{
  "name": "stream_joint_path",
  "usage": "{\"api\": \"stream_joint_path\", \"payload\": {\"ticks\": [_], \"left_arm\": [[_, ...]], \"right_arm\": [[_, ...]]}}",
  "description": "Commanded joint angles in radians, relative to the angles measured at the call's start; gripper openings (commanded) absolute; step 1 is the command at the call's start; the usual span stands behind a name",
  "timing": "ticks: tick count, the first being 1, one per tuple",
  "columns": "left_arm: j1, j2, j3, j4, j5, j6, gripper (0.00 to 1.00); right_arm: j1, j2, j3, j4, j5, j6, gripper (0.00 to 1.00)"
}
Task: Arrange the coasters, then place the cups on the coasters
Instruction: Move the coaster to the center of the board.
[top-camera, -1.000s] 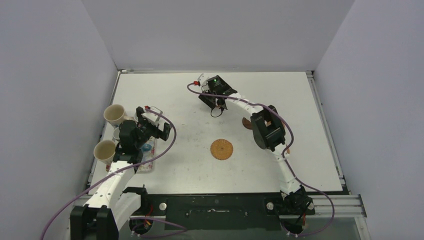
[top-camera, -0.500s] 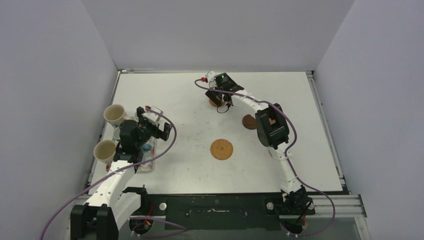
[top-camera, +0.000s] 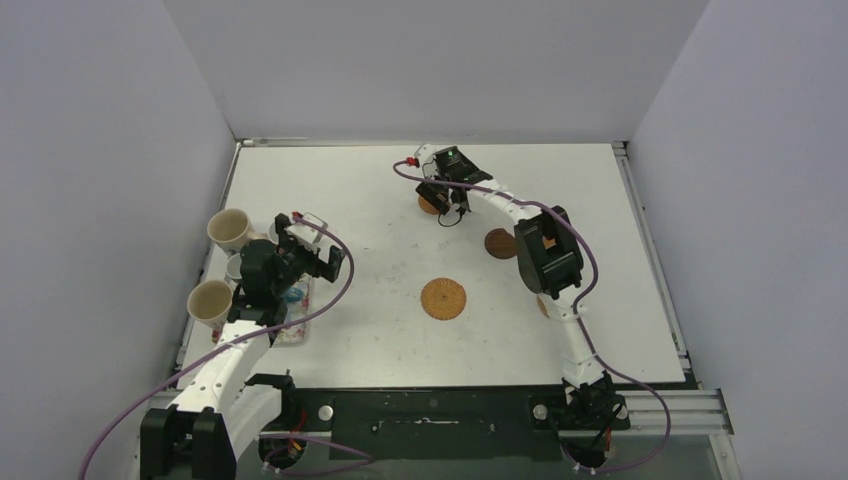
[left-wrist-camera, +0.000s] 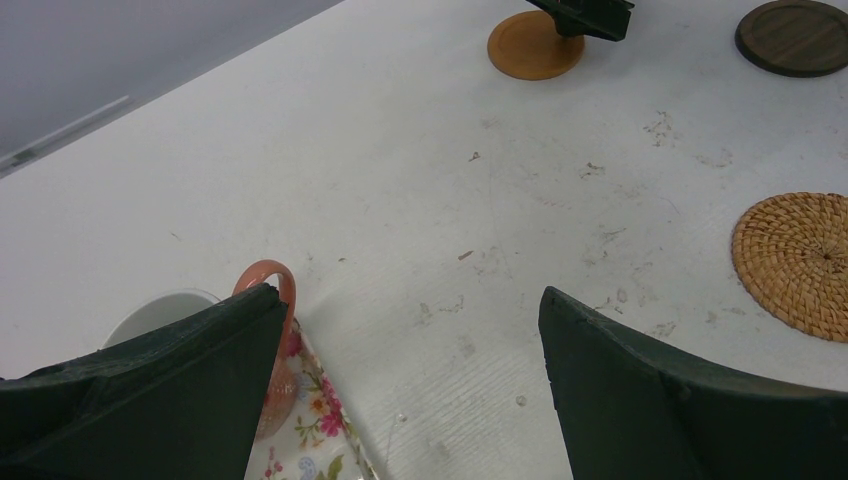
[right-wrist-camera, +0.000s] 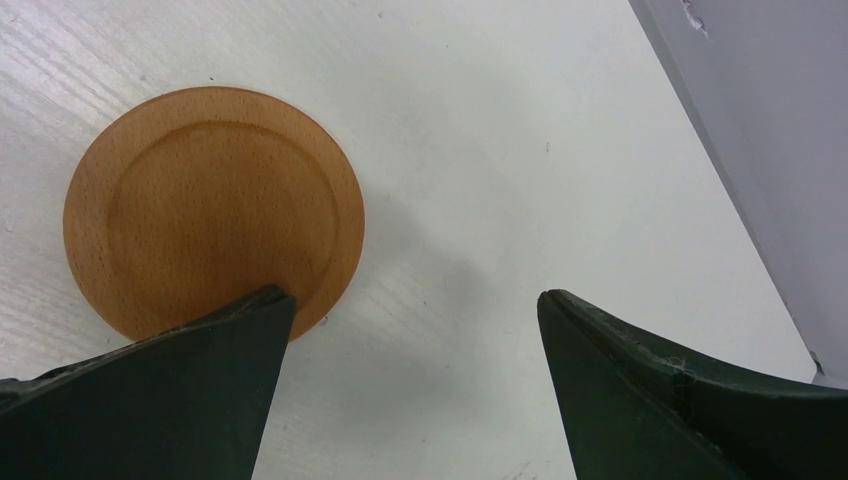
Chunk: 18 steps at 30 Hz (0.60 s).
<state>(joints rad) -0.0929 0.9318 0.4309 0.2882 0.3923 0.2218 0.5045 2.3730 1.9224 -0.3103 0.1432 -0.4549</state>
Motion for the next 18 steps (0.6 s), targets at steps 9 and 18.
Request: {"api": "stream_joint_path", "payload": {"ticks": [9,18], "left_arm": [[-0.008,0.01,0.028,0.033,0.001,0.008,0.97],[-0.009,0.006,0.027,0.032,-0.001,0.008,0.97]], "right_arm": [[-0.014,-0.025,-0.01,-0.074,0.06,-0.024,1.0],[-0.014,-0.032,-0.006,-0.076,0.095,-0.042,1.0]]}}
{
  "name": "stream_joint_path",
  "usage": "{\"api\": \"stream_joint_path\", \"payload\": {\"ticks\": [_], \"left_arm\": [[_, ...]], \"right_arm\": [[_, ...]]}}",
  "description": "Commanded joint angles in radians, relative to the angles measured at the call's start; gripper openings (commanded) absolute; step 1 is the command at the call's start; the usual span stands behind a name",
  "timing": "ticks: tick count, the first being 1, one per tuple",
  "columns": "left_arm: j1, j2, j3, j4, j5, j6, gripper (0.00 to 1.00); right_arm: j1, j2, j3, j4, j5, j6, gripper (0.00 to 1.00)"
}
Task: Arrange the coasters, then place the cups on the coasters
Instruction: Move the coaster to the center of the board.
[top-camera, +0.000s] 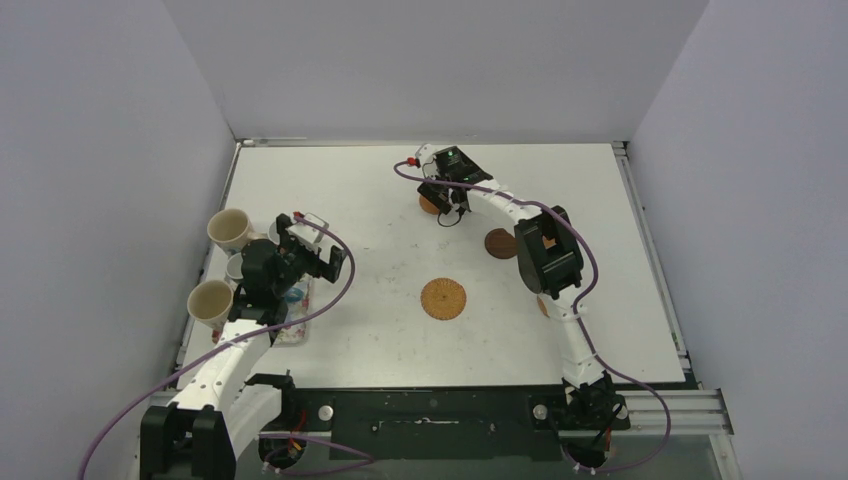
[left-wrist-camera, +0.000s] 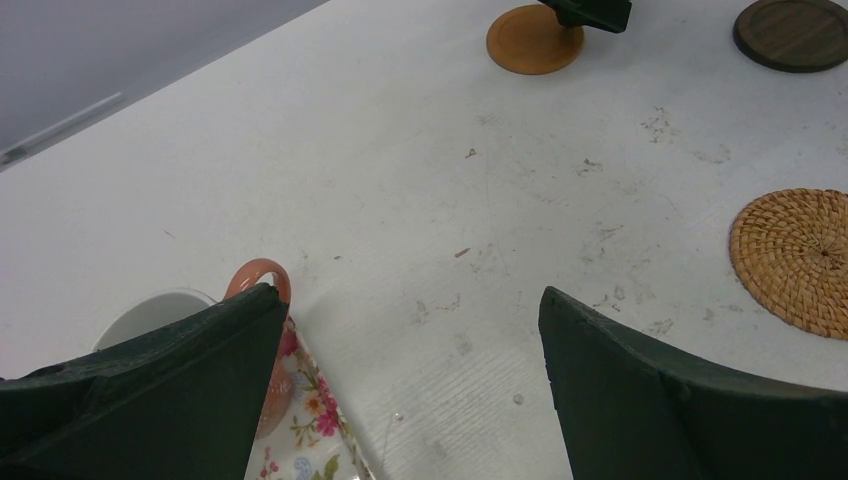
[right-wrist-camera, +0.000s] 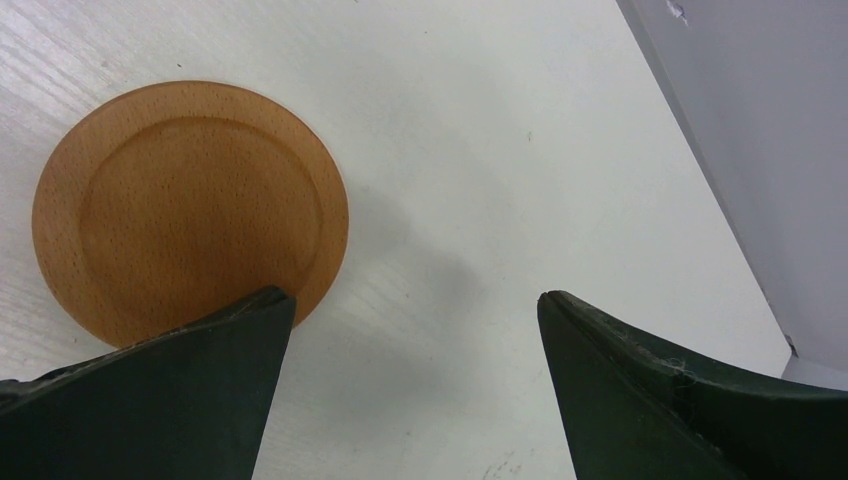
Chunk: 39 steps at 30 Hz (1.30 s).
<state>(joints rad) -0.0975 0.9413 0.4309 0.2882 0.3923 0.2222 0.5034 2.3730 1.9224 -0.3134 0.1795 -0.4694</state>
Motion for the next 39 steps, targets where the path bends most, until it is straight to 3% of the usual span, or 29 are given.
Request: {"api": "stream_joint_path", "payload": {"ticks": [1,10,19,26,32,39], "left_arm": [[-0.005,-0.003,0.028,0.032,-0.001,0.009,0.97],[-0.005,-0.005,0.029,0.031,-0.005,0.009,0.97],[-0.007,-0.008,0.027,0.027,-0.001,0.009,0.97],[-0.007,-0.03,0.025,0.022,0.008,0.003,0.97],[-0.01,-0.024,0.024,0.025,0.022,-0.002,0.97],[-0.011,-0.023,0.023,0.024,0.03,-0.006,0.97]], "right_arm": [[-0.014,-0.033,-0.006,-0.074,0.061,-0.028,1.0],[-0.014,-0.054,0.043,-0.082,0.057,-0.02,1.0],[-0.12,-0.327,0.064,-0.168,-0.16,0.012,1.0],[-0.264,-0.575,-0.26,-0.264,-0.198,-0.124,1.0],[-0.471,-0.77,-0.545,-0.293,-0.286,-0.201,1.0],[-0.578,-0.922,-0.808,-0.216,-0.329,-0.296,1.0]]}}
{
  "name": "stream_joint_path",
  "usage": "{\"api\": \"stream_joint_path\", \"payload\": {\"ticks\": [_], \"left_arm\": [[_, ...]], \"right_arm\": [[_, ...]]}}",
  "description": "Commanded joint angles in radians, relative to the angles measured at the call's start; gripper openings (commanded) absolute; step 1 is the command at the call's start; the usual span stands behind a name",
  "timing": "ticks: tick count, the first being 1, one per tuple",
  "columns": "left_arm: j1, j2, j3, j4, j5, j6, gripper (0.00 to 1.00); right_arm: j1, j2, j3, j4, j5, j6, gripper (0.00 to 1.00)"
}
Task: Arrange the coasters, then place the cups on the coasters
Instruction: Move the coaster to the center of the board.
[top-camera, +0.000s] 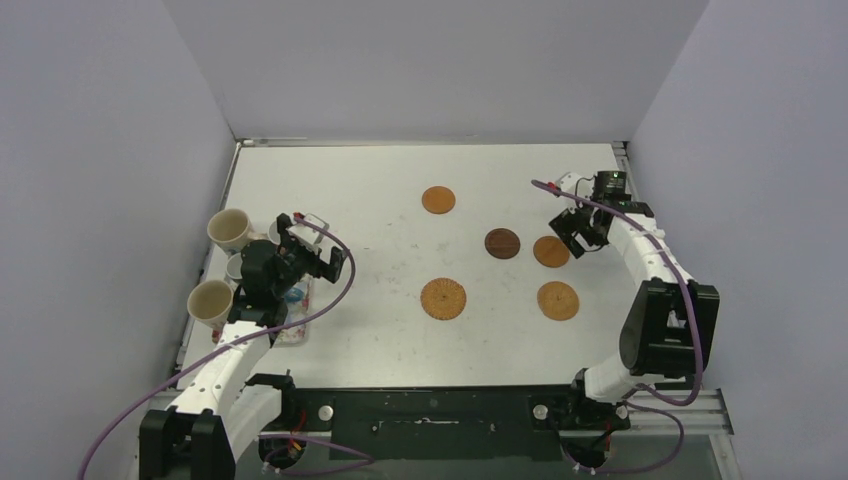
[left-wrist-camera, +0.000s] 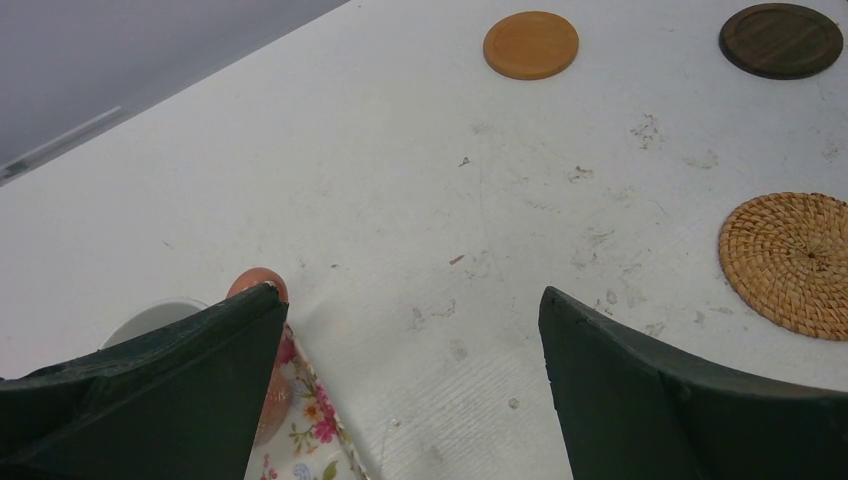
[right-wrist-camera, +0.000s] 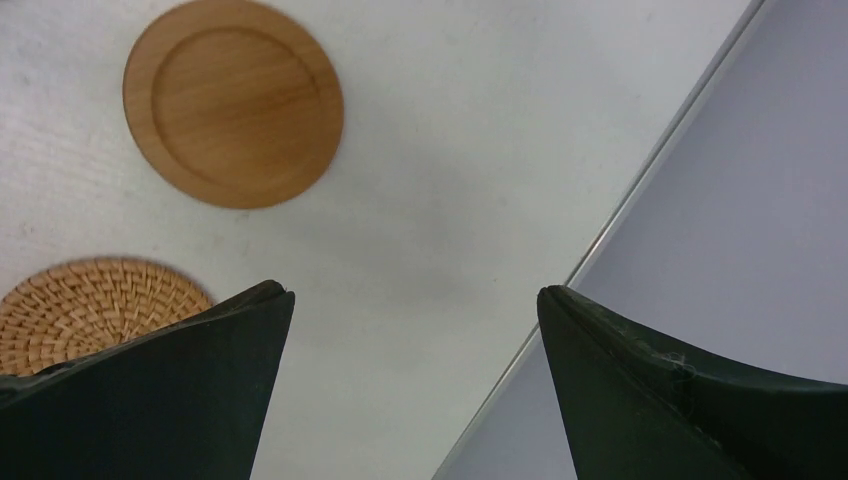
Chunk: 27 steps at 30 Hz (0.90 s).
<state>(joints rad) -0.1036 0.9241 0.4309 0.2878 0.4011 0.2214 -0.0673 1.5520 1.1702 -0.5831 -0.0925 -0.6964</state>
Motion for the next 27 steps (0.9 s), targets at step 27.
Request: {"api": "stream_joint_path", "payload": {"ticks": [27], "left_arm": [[-0.005,0.006,0.019,0.03,-0.008,0.005,0.97]], "right_arm": [[0.256,0.206,-0.01,0.329,0.088,0.103,1.0]]}}
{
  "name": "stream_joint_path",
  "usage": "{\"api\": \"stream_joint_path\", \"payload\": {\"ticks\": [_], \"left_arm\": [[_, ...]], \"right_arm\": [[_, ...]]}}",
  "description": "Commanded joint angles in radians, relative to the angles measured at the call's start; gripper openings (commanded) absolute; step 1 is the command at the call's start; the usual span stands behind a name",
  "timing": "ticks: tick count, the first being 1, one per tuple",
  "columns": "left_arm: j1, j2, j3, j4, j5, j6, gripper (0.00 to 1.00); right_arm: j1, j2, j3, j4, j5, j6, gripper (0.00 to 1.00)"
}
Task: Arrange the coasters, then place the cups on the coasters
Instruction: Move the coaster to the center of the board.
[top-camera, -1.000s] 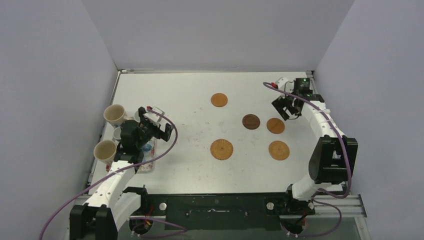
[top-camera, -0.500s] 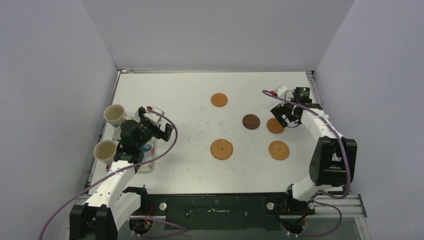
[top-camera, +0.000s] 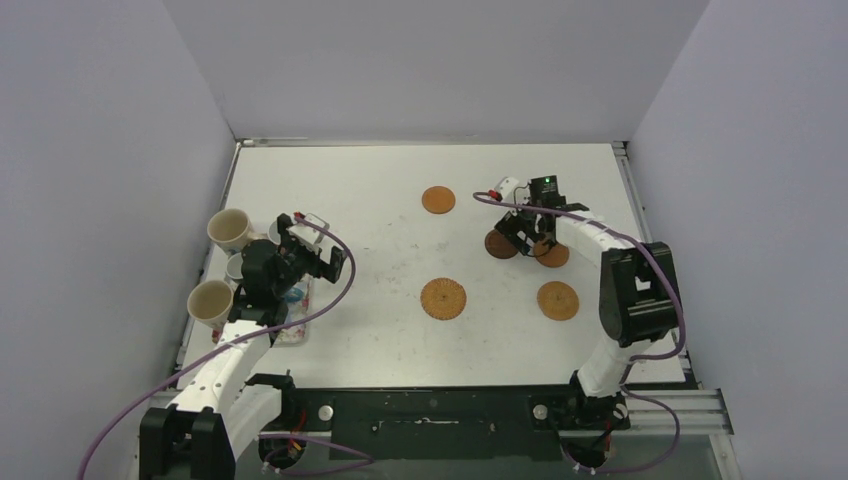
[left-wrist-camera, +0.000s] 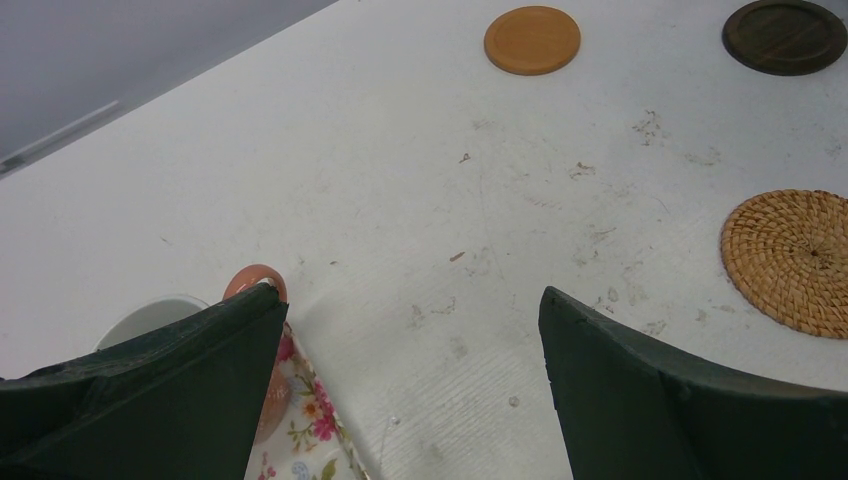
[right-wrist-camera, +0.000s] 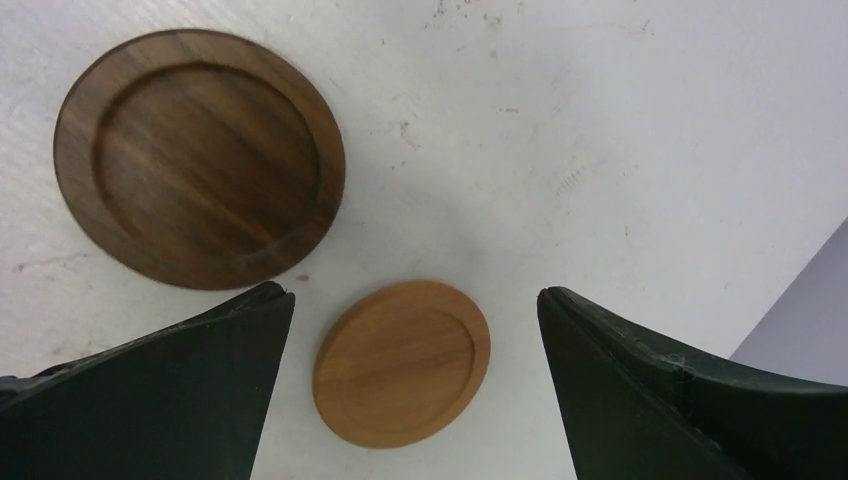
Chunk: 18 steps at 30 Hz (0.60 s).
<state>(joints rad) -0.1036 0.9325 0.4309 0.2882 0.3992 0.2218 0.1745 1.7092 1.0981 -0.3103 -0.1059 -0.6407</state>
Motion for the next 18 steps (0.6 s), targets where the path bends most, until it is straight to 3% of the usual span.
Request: {"api": "stream_joint_path", "payload": {"ticks": [1,18], "left_arm": [[-0.005,-0.003,0.019,0.03,-0.005,0.006,0.97],[-0.005,-0.004,0.019,0.031,-0.005,0.004,0.97]], "right_arm": [[0.016,0.063,0.073,0.048,0.103,0.053,1.0],[0.021,0.055,0.004,0.016,0.08,0.013,1.0]]}}
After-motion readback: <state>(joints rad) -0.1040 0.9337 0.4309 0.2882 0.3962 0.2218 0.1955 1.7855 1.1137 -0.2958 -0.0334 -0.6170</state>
